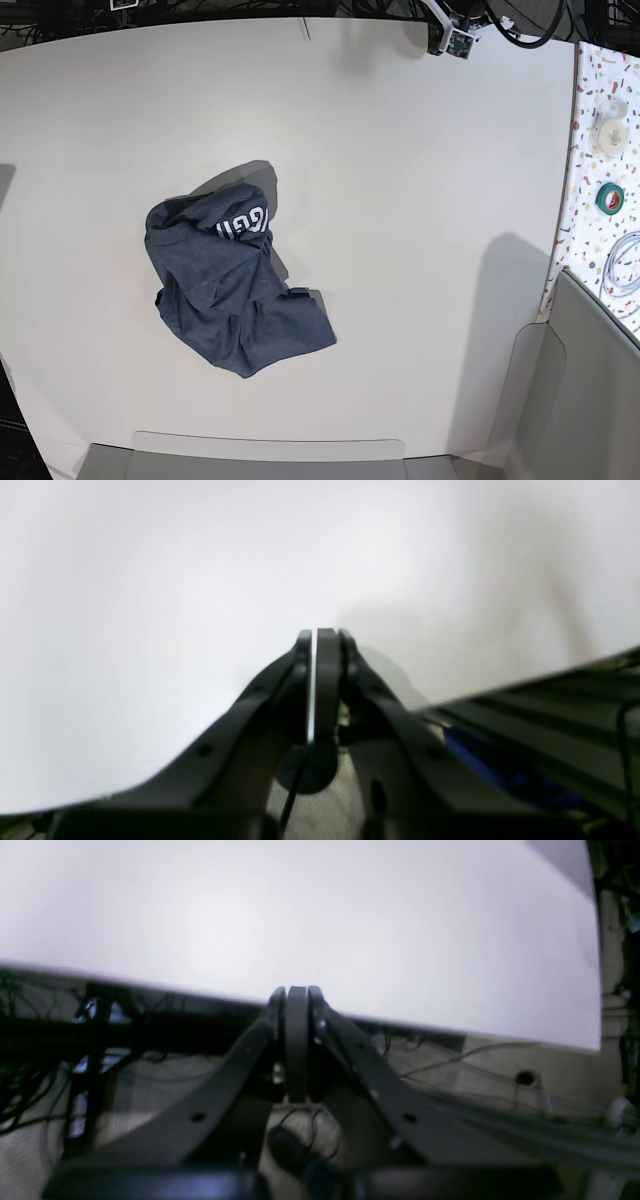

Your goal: Layout the t-shirt on the table in an organized manner, then fold the t-shirt properly

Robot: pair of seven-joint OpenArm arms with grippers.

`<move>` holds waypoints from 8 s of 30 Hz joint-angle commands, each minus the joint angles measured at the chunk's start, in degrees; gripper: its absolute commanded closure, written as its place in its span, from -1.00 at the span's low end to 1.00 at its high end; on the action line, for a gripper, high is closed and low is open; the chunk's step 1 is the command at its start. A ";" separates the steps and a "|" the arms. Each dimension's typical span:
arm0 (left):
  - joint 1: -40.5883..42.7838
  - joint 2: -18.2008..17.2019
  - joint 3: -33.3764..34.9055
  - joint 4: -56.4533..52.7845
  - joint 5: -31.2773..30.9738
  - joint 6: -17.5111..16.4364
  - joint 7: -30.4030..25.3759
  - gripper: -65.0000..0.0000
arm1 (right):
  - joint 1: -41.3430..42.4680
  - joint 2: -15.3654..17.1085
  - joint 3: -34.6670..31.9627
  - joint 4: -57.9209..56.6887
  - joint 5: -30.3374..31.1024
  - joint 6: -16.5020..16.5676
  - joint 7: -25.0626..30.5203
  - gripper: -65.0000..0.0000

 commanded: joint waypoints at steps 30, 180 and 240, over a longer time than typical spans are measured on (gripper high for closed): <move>-30.22 2.51 22.20 0.05 0.01 -0.15 -0.35 0.52 | 46.22 -4.76 0.61 0.62 -2.01 0.12 -20.48 0.59; -62.74 16.13 11.65 -9.97 -23.46 11.98 23.91 1.00 | 93.07 -2.83 -2.74 -52.48 68.93 15.51 -20.74 -0.24; -57.20 16.22 12.61 -3.46 -23.46 11.98 23.91 1.00 | 109.07 -7.40 -5.28 -83.78 66.74 21.92 -36.31 -0.05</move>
